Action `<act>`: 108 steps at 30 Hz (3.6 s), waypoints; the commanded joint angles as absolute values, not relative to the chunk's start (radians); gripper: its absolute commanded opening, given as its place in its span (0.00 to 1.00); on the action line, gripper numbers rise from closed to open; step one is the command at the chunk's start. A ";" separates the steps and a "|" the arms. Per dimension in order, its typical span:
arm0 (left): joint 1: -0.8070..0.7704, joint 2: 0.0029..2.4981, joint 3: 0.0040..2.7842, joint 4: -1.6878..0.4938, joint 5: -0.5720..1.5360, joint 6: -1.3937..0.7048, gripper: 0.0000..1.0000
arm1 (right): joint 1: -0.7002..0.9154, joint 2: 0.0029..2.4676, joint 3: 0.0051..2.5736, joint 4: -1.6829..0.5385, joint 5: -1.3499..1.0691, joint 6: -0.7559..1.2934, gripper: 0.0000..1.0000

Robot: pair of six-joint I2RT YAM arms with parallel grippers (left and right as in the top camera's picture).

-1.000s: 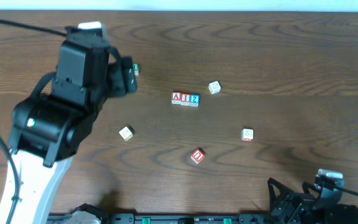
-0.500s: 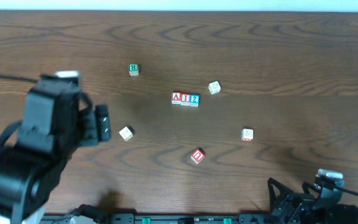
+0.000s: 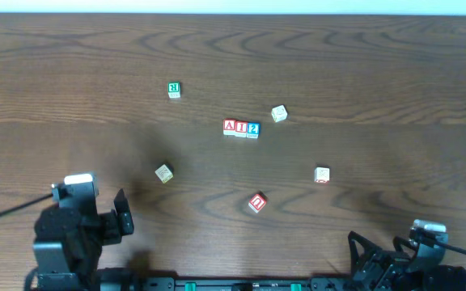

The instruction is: Spell out Ai2

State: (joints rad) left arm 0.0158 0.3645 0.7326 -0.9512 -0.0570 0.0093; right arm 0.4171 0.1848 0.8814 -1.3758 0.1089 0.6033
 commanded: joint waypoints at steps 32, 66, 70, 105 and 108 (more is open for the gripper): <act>0.117 0.004 0.160 -0.702 0.026 0.004 0.96 | 0.420 0.179 0.882 -1.377 0.115 0.617 0.99; 0.117 0.004 0.160 -0.702 0.026 0.004 0.95 | 0.324 0.112 0.882 -1.377 0.115 0.617 0.99; 0.117 0.004 0.160 -0.702 0.026 0.004 0.96 | 0.273 0.043 0.882 -1.377 0.115 0.617 0.99; 0.117 0.004 0.160 -0.702 0.026 0.004 0.95 | 0.130 0.006 0.198 -0.867 0.123 0.257 0.99; 0.117 0.004 0.160 -0.702 0.026 0.004 0.95 | 0.144 0.005 0.183 -0.831 0.115 0.257 0.99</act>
State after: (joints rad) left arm 0.1177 0.0109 0.1707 -0.6983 0.0269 0.0002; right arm 0.1379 0.0147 0.2005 -0.8413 0.1238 0.2756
